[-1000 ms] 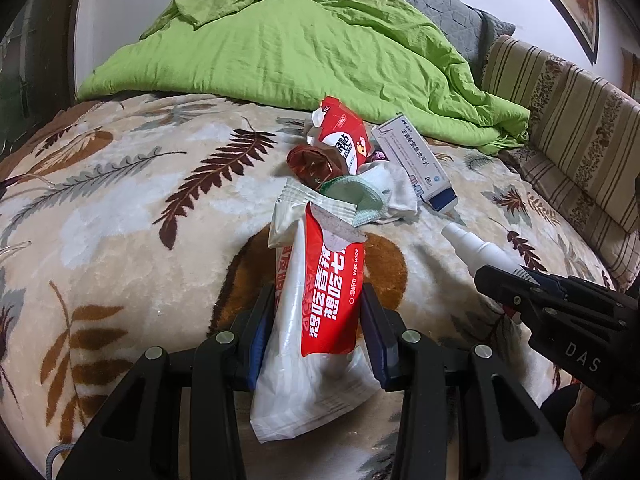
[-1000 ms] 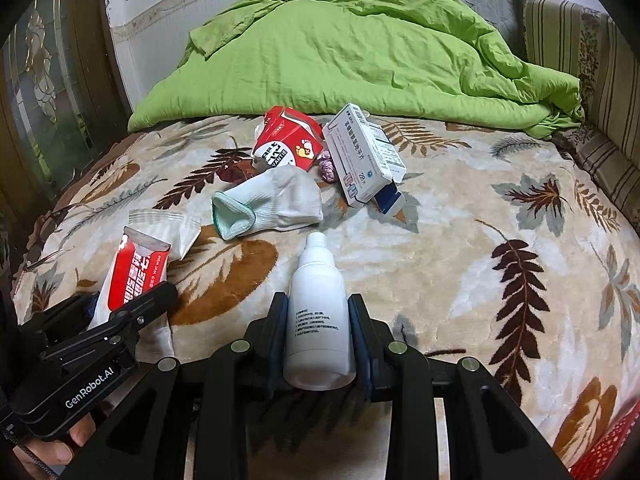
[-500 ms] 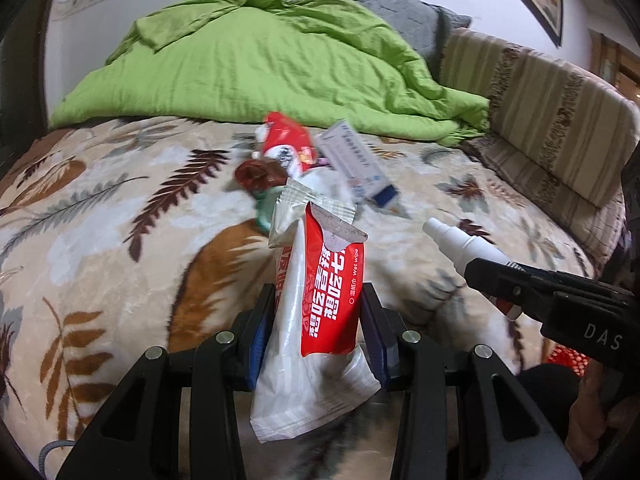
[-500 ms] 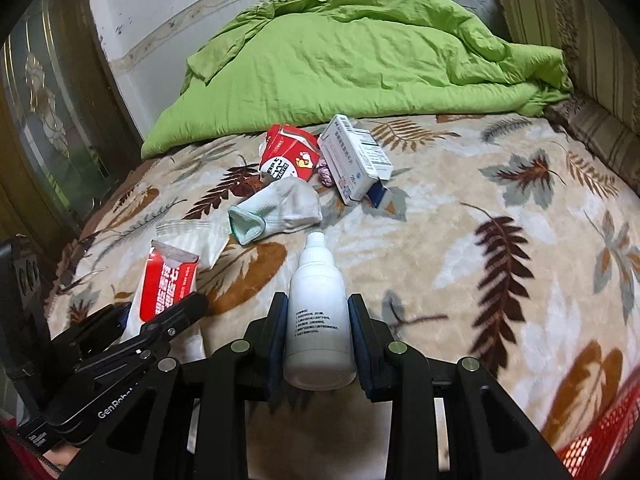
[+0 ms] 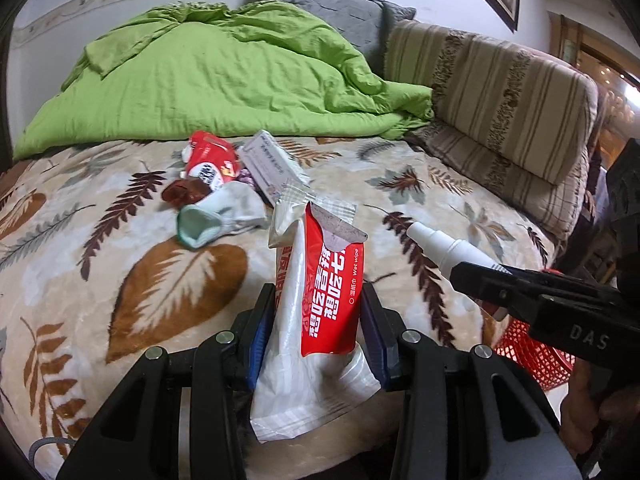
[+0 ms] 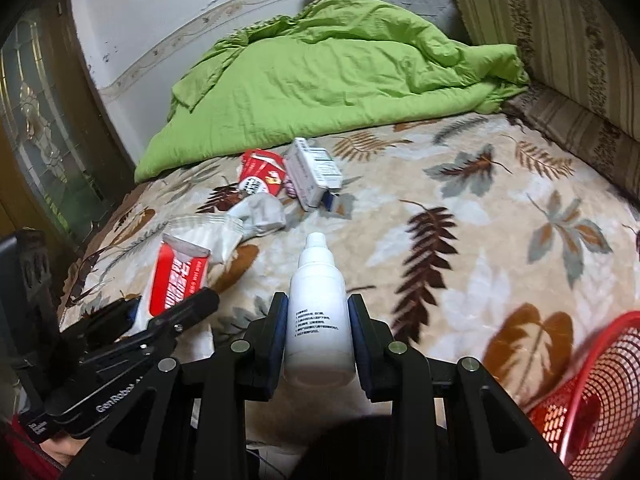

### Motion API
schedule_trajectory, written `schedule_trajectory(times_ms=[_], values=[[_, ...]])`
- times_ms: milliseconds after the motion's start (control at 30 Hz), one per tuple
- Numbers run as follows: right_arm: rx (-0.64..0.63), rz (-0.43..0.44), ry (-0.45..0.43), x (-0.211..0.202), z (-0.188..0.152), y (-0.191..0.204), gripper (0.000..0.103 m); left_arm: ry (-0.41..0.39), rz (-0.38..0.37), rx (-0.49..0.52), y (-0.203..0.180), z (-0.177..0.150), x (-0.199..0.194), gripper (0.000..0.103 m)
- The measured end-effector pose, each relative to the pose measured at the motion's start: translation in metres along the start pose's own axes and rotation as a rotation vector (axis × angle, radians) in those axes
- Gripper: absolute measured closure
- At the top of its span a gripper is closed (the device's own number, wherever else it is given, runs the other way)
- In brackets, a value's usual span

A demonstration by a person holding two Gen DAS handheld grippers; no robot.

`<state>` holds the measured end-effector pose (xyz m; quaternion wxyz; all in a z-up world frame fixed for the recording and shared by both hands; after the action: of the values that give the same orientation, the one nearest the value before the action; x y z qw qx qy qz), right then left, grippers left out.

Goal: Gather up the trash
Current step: 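Lift the wet-wipe pack and spray bottle and turn toward the wastebasket, then move both held items over the red wastebasket and open both tools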

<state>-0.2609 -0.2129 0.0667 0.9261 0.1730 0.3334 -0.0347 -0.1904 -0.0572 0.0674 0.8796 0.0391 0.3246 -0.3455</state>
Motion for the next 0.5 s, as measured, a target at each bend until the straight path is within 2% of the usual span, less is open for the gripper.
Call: schedule_trajectory(times_ms=[333, 500], values=[[-0.009, -0.052, 0.000, -0.009, -0.003, -0.009, 0.070, 0.021, -0.024, 0.031, -0.016, -0.001, 0.000, 0.063], [0.022, -0.067, -0.002, -0.021, -0.006, -0.025, 0.070, 0.033, -0.078, 0.090, -0.043, 0.007, 0.002, 0.063]])
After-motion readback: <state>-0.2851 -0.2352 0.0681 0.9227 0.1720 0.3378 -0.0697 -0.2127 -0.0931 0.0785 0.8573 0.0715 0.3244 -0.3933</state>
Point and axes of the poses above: each gripper's, at about its wrist camera, not at the fingertips, and x roughly the way its jaws point, y to its left, z to its top, the point moved 2 cm from there along x, roughly the way its jaws point, and after that the axes turned 1 degree about -y, right-handed, at the moved point
